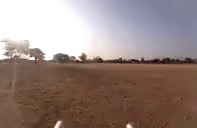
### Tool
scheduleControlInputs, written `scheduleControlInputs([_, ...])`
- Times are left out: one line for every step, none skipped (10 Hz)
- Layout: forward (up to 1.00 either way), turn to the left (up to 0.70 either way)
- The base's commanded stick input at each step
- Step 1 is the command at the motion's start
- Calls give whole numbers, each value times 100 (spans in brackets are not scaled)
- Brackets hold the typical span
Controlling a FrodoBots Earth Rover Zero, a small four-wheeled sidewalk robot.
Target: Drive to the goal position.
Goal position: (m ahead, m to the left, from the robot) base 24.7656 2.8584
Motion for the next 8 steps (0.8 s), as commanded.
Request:
scheduleControlInputs([70, 0])
scheduleControlInputs([70, 0])
scheduleControlInputs([70, 0])
scheduleControlInputs([70, 0])
scheduleControlInputs([70, 0])
scheduleControlInputs([70, 0])
scheduleControlInputs([70, 0])
scheduleControlInputs([70, 0])
